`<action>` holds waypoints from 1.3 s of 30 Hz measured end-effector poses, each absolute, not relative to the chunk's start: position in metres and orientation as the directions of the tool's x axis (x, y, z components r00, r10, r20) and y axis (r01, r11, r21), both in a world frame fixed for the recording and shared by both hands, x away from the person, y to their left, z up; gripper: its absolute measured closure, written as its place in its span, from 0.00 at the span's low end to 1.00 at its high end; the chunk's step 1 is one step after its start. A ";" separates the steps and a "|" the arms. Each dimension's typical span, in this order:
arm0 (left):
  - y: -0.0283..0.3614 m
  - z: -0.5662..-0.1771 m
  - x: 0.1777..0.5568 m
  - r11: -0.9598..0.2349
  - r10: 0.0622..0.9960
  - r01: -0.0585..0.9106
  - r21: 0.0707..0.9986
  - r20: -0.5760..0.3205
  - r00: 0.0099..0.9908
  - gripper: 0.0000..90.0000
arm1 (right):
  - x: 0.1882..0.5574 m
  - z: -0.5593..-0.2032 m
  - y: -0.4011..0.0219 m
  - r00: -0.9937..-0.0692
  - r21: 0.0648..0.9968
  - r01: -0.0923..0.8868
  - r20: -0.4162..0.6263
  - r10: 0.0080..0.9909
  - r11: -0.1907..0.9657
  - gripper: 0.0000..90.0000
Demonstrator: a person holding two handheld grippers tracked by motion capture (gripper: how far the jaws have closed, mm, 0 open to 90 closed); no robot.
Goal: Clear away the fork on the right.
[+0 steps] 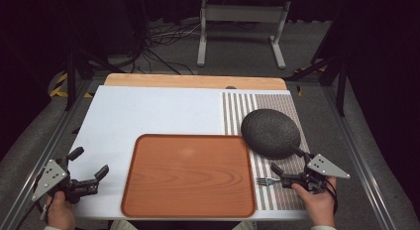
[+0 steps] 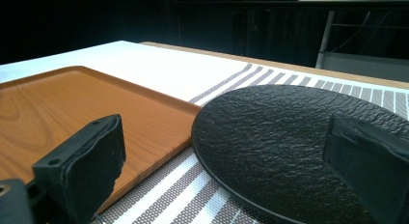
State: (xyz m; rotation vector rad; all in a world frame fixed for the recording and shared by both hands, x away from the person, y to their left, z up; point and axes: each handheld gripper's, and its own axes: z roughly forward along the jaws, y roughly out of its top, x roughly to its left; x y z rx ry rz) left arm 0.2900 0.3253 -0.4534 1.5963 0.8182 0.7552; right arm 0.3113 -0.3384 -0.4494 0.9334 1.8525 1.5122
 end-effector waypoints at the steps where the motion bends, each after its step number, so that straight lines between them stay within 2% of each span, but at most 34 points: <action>1: 0.326 -0.453 0.290 -0.121 0.833 0.111 0.986 0.041 0.552 0.00 | 0.311 -0.449 -0.338 -0.596 0.980 0.163 0.002 0.803 0.119 0.02; 24: 0.326 -0.452 0.289 -0.125 0.822 0.107 0.986 0.042 0.568 0.00 | 0.313 -0.448 -0.338 -0.609 0.979 0.174 0.024 0.793 0.104 0.02; 39: 0.327 -0.452 0.290 -0.129 0.823 0.115 0.985 0.042 0.566 0.00 | 0.328 -0.413 -0.328 -0.654 0.975 0.174 0.011 0.756 0.136 0.02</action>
